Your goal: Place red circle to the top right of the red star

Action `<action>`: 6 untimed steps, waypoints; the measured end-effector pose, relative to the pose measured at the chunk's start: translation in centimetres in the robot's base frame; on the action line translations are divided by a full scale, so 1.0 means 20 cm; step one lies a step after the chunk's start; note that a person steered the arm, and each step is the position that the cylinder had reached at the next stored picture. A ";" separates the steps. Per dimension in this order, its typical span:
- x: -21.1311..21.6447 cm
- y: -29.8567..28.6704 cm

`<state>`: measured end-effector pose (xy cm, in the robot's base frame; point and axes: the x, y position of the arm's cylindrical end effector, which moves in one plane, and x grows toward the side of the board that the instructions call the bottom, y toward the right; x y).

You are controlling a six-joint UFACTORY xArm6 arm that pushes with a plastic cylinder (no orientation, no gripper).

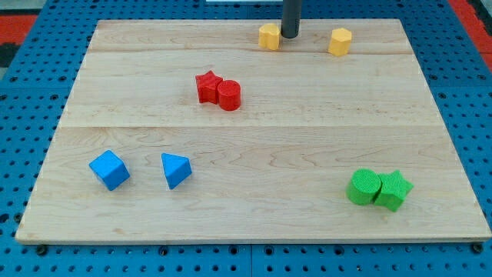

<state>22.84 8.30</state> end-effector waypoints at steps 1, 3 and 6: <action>0.32 0.00; 0.98 -0.09; 0.82 -0.54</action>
